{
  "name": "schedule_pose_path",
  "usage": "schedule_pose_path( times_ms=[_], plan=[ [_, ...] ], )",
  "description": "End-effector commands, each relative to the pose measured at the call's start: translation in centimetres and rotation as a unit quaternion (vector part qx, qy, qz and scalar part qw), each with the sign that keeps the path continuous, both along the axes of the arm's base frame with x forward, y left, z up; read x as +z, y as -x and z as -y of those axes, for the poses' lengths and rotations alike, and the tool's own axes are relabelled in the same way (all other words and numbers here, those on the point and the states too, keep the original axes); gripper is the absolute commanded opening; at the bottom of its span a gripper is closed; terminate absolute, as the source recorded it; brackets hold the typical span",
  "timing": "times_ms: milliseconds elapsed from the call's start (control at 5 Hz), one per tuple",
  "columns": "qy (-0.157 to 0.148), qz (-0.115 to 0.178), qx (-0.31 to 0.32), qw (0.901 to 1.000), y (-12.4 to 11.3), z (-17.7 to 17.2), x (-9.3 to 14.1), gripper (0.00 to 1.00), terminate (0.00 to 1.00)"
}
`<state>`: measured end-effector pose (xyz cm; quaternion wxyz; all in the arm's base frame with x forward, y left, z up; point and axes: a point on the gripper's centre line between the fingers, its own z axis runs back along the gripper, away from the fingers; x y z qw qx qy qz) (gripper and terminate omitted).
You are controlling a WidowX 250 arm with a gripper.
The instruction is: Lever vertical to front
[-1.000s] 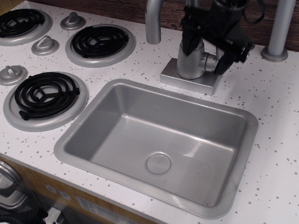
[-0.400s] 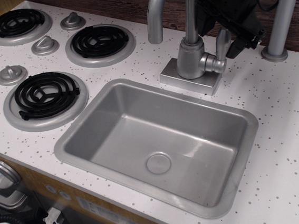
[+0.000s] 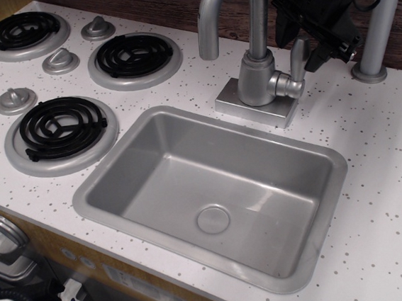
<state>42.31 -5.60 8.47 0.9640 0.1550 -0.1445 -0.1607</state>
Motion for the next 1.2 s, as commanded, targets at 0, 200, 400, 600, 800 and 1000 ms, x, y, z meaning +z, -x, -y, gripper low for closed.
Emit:
schedule_pose_path(
  times_ms=[0,200,400,600,800,1000],
  plan=[
    [0.008,0.024,0.020,0.9995,0.9,-0.1,1.4,0.00,0.00],
    [0.017,0.015,0.053,0.9983,2.8,-0.1,0.9,0.00,0.00],
    [0.027,0.013,0.068,0.9973,3.8,-0.3,0.2,0.00,0.00],
    [0.053,-0.005,0.074,0.9958,4.1,-1.0,-1.2,0.00,0.00],
    [0.078,-0.021,0.083,0.9933,4.3,-1.6,-2.5,0.00,0.00],
    [0.088,-0.020,0.079,0.9927,4.2,-2.0,-3.2,0.00,0.00]
  ],
)
